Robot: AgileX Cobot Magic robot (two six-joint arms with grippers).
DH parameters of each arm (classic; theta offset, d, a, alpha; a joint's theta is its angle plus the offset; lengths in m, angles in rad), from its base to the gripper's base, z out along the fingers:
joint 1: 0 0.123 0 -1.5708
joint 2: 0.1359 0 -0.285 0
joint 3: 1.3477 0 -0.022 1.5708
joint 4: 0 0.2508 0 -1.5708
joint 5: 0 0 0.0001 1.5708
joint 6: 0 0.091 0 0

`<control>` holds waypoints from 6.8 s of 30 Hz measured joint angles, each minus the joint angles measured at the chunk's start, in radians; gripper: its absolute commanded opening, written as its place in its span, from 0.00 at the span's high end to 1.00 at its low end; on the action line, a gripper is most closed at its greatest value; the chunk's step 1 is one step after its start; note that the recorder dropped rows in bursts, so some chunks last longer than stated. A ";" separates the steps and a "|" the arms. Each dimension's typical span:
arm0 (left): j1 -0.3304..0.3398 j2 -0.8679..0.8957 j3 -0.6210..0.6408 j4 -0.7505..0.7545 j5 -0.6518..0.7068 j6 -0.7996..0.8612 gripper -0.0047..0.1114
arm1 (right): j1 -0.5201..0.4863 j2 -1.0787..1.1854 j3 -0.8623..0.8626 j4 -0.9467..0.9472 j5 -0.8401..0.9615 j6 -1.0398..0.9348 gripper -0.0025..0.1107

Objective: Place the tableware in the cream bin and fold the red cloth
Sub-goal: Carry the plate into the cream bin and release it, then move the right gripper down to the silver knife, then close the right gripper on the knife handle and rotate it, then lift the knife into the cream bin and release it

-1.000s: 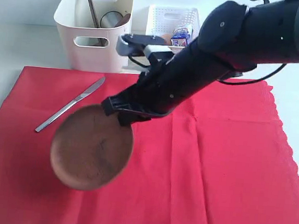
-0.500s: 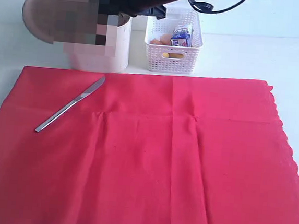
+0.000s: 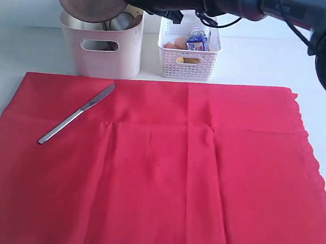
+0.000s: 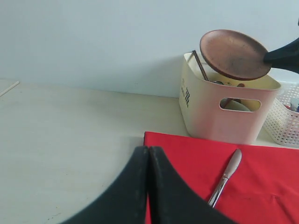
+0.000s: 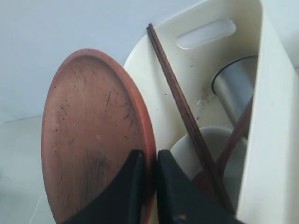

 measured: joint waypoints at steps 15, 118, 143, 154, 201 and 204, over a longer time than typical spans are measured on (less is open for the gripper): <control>0.000 0.000 0.000 0.000 0.000 0.000 0.94 | 0.000 0.015 -0.002 -0.089 -0.039 0.009 0.60; 0.000 0.000 0.000 0.000 0.000 0.000 0.94 | 0.280 -0.035 -0.017 -1.061 0.528 -0.504 0.98; 0.000 0.000 0.000 0.000 0.000 0.000 0.94 | 0.280 0.247 -0.363 -0.838 0.774 -0.741 0.79; 0.000 0.000 0.000 0.000 0.000 0.000 0.94 | 0.280 0.247 -0.372 -0.796 0.712 -0.741 0.42; 0.000 0.000 0.000 0.000 0.000 0.000 0.94 | 0.280 0.243 -0.384 -0.824 0.847 -0.527 0.98; 0.000 0.000 0.000 0.000 0.000 0.000 0.94 | 0.280 0.229 -0.384 -0.824 0.848 -0.527 0.98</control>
